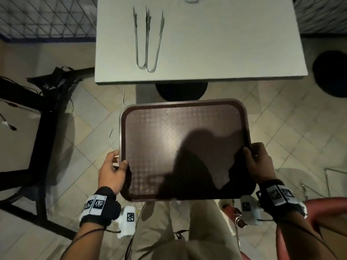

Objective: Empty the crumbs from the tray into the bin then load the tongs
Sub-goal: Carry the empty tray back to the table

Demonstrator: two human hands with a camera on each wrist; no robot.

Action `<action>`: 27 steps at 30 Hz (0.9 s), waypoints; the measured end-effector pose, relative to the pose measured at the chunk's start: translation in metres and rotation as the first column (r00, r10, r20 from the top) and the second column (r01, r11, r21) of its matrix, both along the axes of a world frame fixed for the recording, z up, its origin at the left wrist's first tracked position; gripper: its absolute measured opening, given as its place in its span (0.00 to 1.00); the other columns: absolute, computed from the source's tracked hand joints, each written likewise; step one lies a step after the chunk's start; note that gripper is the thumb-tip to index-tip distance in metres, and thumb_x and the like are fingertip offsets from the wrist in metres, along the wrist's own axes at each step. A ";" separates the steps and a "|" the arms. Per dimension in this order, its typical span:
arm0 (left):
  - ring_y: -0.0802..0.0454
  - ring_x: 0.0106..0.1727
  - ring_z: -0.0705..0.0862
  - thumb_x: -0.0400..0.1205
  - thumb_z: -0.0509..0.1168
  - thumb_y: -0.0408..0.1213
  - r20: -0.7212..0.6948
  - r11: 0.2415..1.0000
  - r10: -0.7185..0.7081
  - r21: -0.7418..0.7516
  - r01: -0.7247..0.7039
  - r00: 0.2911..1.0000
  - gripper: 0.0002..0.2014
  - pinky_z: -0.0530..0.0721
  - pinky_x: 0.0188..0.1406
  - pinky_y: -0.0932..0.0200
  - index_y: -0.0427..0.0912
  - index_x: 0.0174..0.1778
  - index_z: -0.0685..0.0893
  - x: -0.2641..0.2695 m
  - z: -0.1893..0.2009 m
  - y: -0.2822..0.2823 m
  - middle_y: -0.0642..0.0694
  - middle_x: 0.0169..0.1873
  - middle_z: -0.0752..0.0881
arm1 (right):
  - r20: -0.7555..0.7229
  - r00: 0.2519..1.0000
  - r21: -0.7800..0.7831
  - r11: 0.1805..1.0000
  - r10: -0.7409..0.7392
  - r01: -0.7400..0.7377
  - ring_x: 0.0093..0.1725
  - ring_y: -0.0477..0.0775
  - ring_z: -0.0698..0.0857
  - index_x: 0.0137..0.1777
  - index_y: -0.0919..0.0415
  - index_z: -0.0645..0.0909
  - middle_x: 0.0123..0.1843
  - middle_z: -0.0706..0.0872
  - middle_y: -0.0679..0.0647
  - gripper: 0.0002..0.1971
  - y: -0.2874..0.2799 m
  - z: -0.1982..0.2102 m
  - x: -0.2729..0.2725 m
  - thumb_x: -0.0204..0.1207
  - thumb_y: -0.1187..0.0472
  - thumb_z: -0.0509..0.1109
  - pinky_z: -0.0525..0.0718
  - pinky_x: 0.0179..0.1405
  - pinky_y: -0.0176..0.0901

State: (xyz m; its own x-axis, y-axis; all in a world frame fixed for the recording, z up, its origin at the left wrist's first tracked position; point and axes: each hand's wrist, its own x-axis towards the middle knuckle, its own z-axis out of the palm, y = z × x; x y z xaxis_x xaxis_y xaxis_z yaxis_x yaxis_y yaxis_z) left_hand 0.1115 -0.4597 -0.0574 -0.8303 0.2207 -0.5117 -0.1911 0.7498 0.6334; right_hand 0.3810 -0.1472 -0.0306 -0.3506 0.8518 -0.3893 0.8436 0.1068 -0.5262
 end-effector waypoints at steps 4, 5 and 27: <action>0.55 0.39 0.84 0.84 0.67 0.35 -0.023 0.999 -0.008 0.039 0.009 1.000 0.13 0.80 0.39 0.59 0.54 0.62 0.78 -0.006 0.027 -0.005 0.56 0.41 0.83 | -0.040 0.999 0.020 0.999 -0.028 0.029 0.43 0.58 0.80 0.54 0.62 0.74 0.44 0.81 0.56 0.10 -0.010 0.025 -0.003 0.82 0.55 0.65 0.74 0.43 0.46; 0.53 0.40 0.85 0.84 0.67 0.35 -0.026 0.999 -0.014 0.039 0.015 1.000 0.13 0.81 0.41 0.57 0.54 0.62 0.79 -0.008 0.031 -0.006 0.55 0.41 0.84 | -0.054 0.998 0.029 0.998 -0.045 0.047 0.43 0.58 0.80 0.53 0.61 0.74 0.43 0.82 0.56 0.09 -0.012 0.028 -0.003 0.82 0.55 0.66 0.75 0.43 0.46; 0.43 0.49 0.85 0.84 0.67 0.36 0.000 0.999 -0.038 -0.032 0.038 0.999 0.16 0.85 0.40 0.51 0.52 0.66 0.75 -0.025 0.063 0.133 0.43 0.56 0.83 | -0.100 0.986 -0.016 0.991 -0.134 0.133 0.44 0.56 0.85 0.52 0.51 0.77 0.44 0.85 0.50 0.09 0.124 0.041 -0.014 0.78 0.49 0.67 0.87 0.46 0.56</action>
